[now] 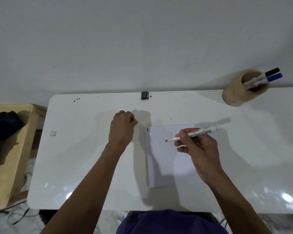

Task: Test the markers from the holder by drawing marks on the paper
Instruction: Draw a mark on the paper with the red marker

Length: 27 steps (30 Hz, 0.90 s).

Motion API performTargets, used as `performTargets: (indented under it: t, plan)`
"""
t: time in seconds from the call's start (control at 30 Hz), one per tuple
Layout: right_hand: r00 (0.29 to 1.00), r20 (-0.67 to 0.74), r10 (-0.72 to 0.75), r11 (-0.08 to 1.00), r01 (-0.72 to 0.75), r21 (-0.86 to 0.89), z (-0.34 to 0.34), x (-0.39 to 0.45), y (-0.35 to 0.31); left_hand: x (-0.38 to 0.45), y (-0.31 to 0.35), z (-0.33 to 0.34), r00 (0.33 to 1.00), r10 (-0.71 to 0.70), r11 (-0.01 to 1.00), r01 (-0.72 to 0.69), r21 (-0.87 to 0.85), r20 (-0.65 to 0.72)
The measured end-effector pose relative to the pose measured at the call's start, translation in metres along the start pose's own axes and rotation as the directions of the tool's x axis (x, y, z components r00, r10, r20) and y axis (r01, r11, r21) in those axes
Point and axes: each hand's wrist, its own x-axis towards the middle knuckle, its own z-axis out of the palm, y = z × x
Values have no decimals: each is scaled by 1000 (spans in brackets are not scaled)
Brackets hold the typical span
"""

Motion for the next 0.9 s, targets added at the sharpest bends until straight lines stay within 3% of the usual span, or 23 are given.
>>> performTargets:
  t: [0.23, 0.33, 0.43, 0.57, 0.9]
  plan:
    - [998, 30, -50, 998, 51, -32, 6, 9, 1, -1, 4, -8, 994, -94, 994, 97, -58, 51]
    - [993, 16, -116, 993, 117, -34, 14, 14, 4, -22, 6, -16, 987, -145, 988, 142, -59, -63]
    - [978, 60, -202, 977, 205, -61, 22, 23, 11, -61, 5, -9, 988, -22, 998, 13, -63, -154]
    - [945, 196, -260, 928, 301, -221, 31, 38, 23, -98, -14, 27, 985, 171, 977, -167, 132, -20]
    - [923, 235, -304, 842, 376, -387, 42, 65, 40, -99, -36, 47, 956, 284, 876, -291, 385, 76]
